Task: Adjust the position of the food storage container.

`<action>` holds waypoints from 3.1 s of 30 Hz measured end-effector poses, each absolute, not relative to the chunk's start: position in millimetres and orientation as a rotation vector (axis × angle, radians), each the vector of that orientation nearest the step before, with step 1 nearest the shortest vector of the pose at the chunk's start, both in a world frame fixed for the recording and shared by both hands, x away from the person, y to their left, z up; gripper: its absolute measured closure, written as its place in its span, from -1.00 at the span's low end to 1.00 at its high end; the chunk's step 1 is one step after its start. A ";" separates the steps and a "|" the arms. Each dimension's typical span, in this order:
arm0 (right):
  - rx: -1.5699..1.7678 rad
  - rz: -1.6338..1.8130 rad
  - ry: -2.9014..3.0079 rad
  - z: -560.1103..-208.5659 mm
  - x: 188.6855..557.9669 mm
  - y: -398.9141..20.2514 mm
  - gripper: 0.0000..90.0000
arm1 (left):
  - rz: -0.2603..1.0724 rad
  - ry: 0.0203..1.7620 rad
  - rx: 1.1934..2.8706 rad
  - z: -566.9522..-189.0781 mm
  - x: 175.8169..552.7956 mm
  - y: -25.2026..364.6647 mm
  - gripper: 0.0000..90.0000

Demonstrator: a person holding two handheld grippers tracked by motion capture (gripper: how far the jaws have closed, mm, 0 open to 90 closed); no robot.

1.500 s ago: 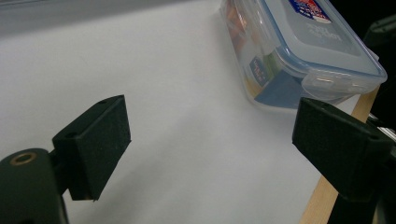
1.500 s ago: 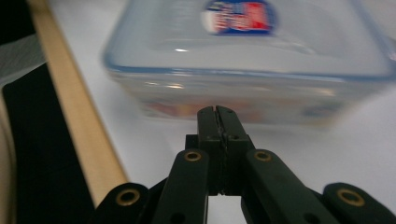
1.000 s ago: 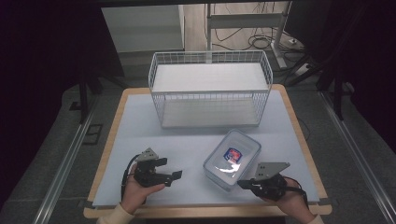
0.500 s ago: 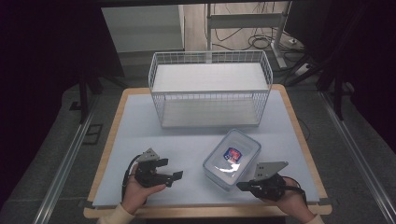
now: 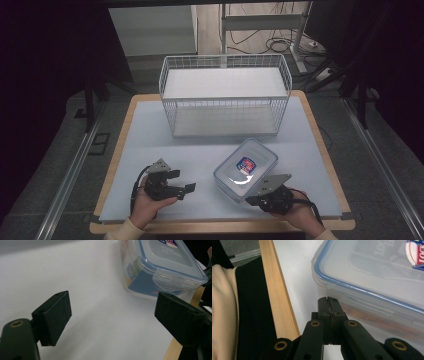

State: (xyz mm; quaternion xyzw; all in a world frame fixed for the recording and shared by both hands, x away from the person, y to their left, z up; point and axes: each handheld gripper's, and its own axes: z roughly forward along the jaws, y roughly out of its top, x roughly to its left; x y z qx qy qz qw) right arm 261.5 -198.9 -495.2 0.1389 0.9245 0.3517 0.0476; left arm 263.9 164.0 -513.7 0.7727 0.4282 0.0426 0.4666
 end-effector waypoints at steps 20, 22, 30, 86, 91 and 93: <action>0.419 1.048 2.732 -501.7 274.4 -125.5 1.00 | 0.107 1.080 1.869 -515.0 263.5 177.5 -0.69; 0.436 1.051 2.723 -502.8 276.9 -118.5 1.00 | 0.111 1.089 1.862 -515.8 263.2 181.0 -0.69; 0.525 1.054 2.686 -510.1 285.3 -93.2 1.00 | 0.109 1.101 1.851 -517.2 263.3 184.9 -0.68; 1.263 1.426 2.302 -499.8 305.8 -290.1 -0.39 | 0.116 1.181 1.856 -521.7 270.2 186.6 -0.65; 1.215 1.403 2.296 -499.6 302.9 -286.7 -0.49 | 0.117 1.181 1.854 -519.5 271.1 185.1 -0.64; 1.206 1.399 2.297 -498.3 302.8 -286.5 -0.50 | 0.108 1.185 1.844 -518.3 272.0 185.5 -0.64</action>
